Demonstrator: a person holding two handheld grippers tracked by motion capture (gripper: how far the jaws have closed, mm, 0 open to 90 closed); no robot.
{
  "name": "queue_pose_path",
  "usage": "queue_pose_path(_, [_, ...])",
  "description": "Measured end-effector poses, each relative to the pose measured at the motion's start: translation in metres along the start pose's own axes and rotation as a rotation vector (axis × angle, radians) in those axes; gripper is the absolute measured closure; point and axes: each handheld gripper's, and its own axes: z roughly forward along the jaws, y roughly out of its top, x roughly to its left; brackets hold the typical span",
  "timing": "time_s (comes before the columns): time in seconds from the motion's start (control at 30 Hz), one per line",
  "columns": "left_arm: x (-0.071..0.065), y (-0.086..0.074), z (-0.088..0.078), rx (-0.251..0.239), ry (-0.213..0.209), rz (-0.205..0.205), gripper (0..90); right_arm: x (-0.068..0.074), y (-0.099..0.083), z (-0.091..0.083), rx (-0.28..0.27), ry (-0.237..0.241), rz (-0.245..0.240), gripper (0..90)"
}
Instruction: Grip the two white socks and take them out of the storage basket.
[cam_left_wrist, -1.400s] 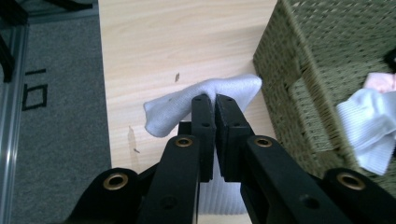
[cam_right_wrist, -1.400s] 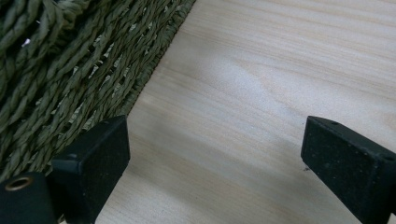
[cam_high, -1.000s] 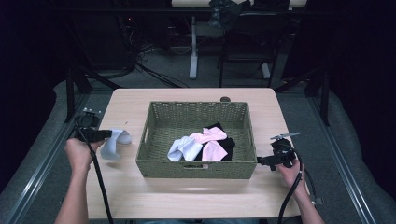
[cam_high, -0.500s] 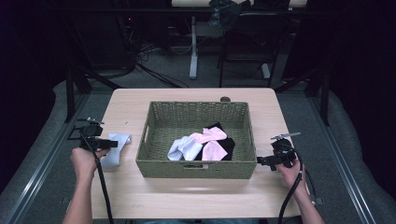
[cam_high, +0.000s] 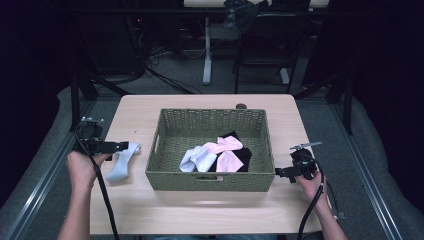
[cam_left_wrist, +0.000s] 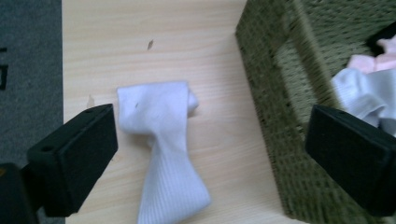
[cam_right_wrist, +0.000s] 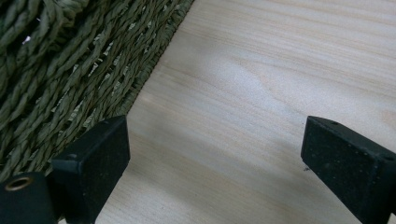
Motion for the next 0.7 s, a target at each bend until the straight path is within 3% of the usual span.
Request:
queue_pose_path(0.23, [-0.027, 0.017, -0.010, -0.055, -0.021, 0.063, 0.1, 0.000, 0.000, 0.000, 0.001, 0.000, 0.001, 7.6])
queue_pose_path(0.7, [-0.075, 0.042, -0.001, -0.054, -0.074, 0.177, 0.1, -0.001, 0.000, 0.000, 0.000, 0.005, 0.004, 7.6])
